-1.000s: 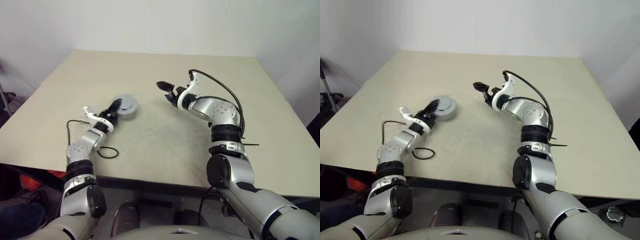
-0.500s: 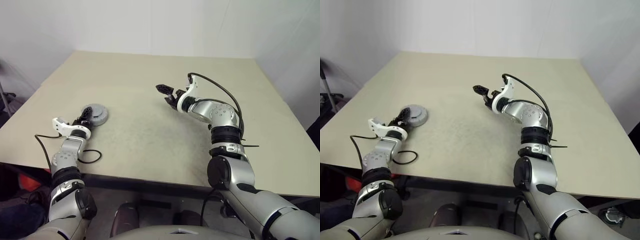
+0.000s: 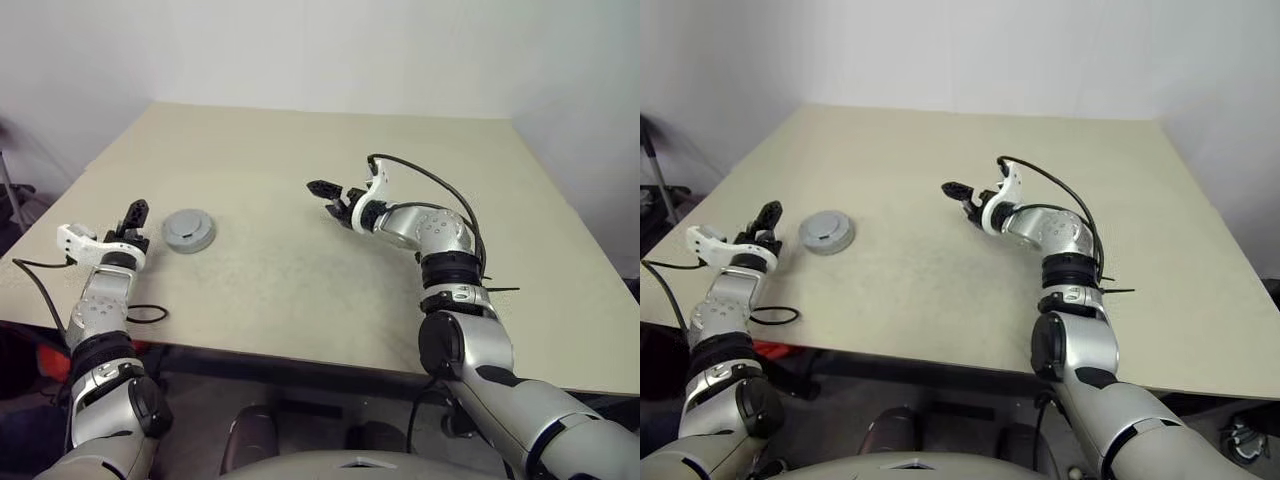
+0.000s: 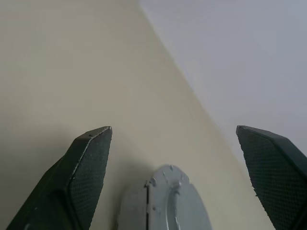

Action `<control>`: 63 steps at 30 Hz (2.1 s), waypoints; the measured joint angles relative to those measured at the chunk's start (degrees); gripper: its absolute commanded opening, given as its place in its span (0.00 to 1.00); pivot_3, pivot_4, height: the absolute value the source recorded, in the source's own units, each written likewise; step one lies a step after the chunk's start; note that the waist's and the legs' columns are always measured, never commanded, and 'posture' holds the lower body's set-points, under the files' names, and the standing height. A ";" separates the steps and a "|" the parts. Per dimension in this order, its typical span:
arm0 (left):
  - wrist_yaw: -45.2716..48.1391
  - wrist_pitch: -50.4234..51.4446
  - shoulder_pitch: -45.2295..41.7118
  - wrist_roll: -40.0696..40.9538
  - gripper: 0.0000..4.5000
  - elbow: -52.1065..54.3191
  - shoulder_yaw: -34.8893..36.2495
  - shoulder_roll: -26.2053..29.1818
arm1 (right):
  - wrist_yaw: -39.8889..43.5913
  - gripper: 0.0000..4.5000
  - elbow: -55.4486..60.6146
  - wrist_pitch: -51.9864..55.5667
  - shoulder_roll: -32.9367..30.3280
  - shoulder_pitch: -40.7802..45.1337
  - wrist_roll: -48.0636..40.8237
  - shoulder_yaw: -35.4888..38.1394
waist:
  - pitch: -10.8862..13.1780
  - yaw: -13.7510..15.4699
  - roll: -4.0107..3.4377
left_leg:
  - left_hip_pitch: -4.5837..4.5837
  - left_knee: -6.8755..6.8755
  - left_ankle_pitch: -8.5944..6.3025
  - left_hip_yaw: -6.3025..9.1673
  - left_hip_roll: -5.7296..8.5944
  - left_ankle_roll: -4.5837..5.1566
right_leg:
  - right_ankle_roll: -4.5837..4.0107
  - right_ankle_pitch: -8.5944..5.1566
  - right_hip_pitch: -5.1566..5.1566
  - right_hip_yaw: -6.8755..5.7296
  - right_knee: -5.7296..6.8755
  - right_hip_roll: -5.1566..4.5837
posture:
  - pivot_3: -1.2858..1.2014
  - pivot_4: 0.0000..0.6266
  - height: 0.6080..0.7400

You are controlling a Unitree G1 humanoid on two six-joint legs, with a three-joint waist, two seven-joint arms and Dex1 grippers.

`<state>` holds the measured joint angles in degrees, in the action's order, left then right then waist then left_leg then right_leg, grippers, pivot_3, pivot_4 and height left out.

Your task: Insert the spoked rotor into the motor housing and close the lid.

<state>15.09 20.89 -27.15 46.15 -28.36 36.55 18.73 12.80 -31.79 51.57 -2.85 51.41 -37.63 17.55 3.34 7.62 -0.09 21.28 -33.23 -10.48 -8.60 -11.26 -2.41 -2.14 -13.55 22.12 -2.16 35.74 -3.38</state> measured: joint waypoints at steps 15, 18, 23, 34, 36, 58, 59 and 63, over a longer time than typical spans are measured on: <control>21.70 -6.18 3.06 -25.57 0.97 16.26 -37.93 3.01 | 35.27 0.99 10.36 -33.53 -25.43 -13.91 25.34 -25.59 | 0.00 -0.24 0.10 | -0.12 -0.09 0.03 -0.01 -0.02 -0.02 | -0.14 0.06 -0.06 0.04 0.06 0.03 | 0.52 0.00 1.00; 23.17 -7.94 2.95 -27.17 0.97 15.47 -39.90 1.28 | 36.42 0.99 10.40 -34.64 -25.50 -14.64 25.49 -25.32 | 0.00 -0.74 0.10 | -0.12 -0.10 0.02 -0.03 -0.09 0.00 | -0.21 0.08 -0.02 0.04 0.06 0.10 | 0.52 0.00 1.00; 24.21 -8.96 2.80 -28.25 0.97 14.37 -39.39 1.56 | 36.12 0.99 10.40 -34.79 -25.56 -16.96 26.51 -24.91 | 0.01 -0.71 0.07 | -0.13 -0.11 0.01 -0.04 -0.09 0.03 | -0.48 -0.06 -0.03 0.02 0.07 0.10 | 0.52 0.00 1.00; 24.70 -8.30 2.87 -28.54 0.97 14.21 -39.15 1.35 | 33.73 0.99 11.48 -34.58 -24.38 -17.00 26.94 -23.74 | 0.00 -0.58 0.07 | -0.15 -0.21 0.00 -0.05 -0.11 0.05 | -0.55 -0.05 -0.06 0.02 0.11 0.10 | 0.52 0.00 1.00; 24.76 -7.83 3.32 -28.66 0.97 15.10 -39.17 1.72 | 32.86 0.99 11.41 -34.45 -23.59 -16.98 27.41 -23.74 | 0.00 -0.65 0.07 | -0.15 -0.21 0.00 -0.05 -0.12 0.05 | -0.55 -0.05 -0.04 0.02 0.12 0.10 | 0.52 0.00 1.00; 25.01 -7.15 3.04 -31.06 0.97 14.81 -39.27 1.69 | 29.66 0.99 13.80 -29.37 -21.39 -16.93 28.18 -23.78 | 0.00 -0.55 0.06 | -0.15 -0.22 0.00 -0.05 -0.11 0.05 | -0.56 -0.03 -0.06 0.03 0.11 0.09 | 0.52 0.00 1.00; 25.01 -7.15 3.05 -31.12 0.97 14.77 -39.27 1.62 | 29.68 0.99 14.40 -29.09 -21.39 -17.18 28.18 -23.81 | 0.01 -0.55 0.06 | -0.15 -0.22 0.00 -0.05 -0.11 0.05 | -0.56 -0.03 -0.06 0.03 0.11 0.09 | 0.52 0.00 1.00; 25.02 -7.13 3.05 -31.15 0.97 14.73 -39.29 0.95 | 29.52 0.99 14.54 -28.54 -21.55 -17.19 28.57 -23.79 | 0.00 -0.55 0.06 | -0.15 -0.22 0.00 -0.05 -0.11 0.05 | -0.56 -0.03 -0.06 0.03 0.11 0.09 | 0.52 0.00 1.00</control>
<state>40.11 13.76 -24.10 15.00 -13.63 -2.74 19.68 42.32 -17.25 23.03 -24.40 34.22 -9.06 -6.24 3.34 7.07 -0.03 21.13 -33.44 -10.48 -8.65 -11.37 -2.36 -2.70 -13.58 22.07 -2.13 35.85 -3.28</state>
